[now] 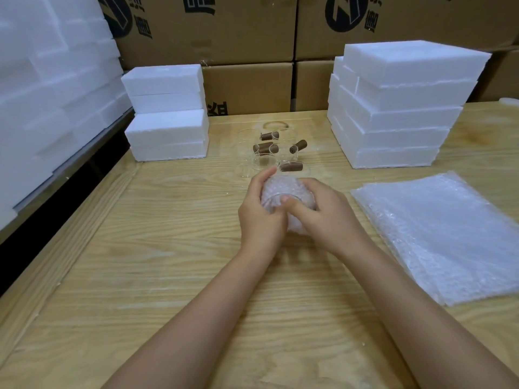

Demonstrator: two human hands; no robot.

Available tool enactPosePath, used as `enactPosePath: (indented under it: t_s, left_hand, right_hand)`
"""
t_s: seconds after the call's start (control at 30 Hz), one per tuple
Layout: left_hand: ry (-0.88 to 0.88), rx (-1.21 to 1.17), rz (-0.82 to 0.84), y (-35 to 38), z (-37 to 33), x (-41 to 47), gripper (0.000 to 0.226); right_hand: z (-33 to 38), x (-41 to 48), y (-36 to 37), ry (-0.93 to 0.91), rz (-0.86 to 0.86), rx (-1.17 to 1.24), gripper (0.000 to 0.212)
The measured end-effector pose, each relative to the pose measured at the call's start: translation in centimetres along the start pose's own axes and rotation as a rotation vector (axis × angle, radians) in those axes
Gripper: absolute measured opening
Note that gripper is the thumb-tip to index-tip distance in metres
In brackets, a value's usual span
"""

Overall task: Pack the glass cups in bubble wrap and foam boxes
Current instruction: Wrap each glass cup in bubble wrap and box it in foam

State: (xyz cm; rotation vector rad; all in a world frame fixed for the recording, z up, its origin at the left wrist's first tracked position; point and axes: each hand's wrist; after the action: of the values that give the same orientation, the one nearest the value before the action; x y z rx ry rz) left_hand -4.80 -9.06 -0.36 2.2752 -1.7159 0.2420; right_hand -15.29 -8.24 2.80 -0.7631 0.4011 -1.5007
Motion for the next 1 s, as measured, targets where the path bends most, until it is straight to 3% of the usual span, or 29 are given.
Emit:
enactPosePath:
  t_s: [0.2, 0.3, 0.37, 0.43, 0.53, 0.67, 0.8, 0.87, 1.0]
  left_hand:
    - [0.056, 0.000, 0.181, 0.5, -0.6, -1.1, 0.045]
    - [0.057, 0.022, 0.139, 0.8, -0.7, -1.2, 0.042]
    - [0.054, 0.036, 0.063, 0.8, -0.7, -0.9, 0.052]
    - [0.028, 0.018, -0.010, 0.6, -0.5, -0.4, 0.060]
    - [0.003, 0.001, -0.078, 0.2, -0.1, 0.0, 0.059]
    - [0.028, -0.010, 0.047, 0.1, -0.5, -0.4, 0.049]
    - [0.089, 0.033, 0.175, 0.2, -0.4, -0.5, 0.053]
    - [0.051, 0.040, 0.104, 0.1, -0.4, -0.2, 0.059]
    - [-0.102, -0.057, -0.047, -0.5, -0.1, 0.8, 0.057]
  right_hand:
    - [-1.1, 0.5, -0.1, 0.126, -0.219, -0.101, 0.027]
    - [-1.4, 0.8, -0.2, 0.113, -0.206, -0.151, 0.024]
    - [-1.3, 0.7, 0.0, 0.088, -0.171, -0.101, 0.027]
    - [-0.9, 0.4, 0.2, 0.026, -0.101, -0.033, 0.044]
    - [-0.7, 0.1, 0.8, -0.042, 0.001, -0.103, 0.060]
    - [-1.1, 0.4, 0.6, 0.032, -0.038, -0.035, 0.053]
    - [-1.8, 0.8, 0.2, 0.045, -0.078, -0.035, 0.048]
    - [-2.2, 0.7, 0.2, -0.038, -0.046, 0.042, 0.048]
    - [-2.8, 0.1, -0.1, -0.375, -0.013, 0.094, 0.056]
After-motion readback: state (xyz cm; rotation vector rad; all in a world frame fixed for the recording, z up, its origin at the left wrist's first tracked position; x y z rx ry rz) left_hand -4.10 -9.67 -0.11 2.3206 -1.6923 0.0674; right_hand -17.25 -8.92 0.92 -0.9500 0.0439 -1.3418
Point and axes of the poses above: each hand's wrist, its own x-axis towards the middle knuckle, its own y-axis out of the palm, z = x × y, and after that the axes turned 7 degrees about -x, right-handed
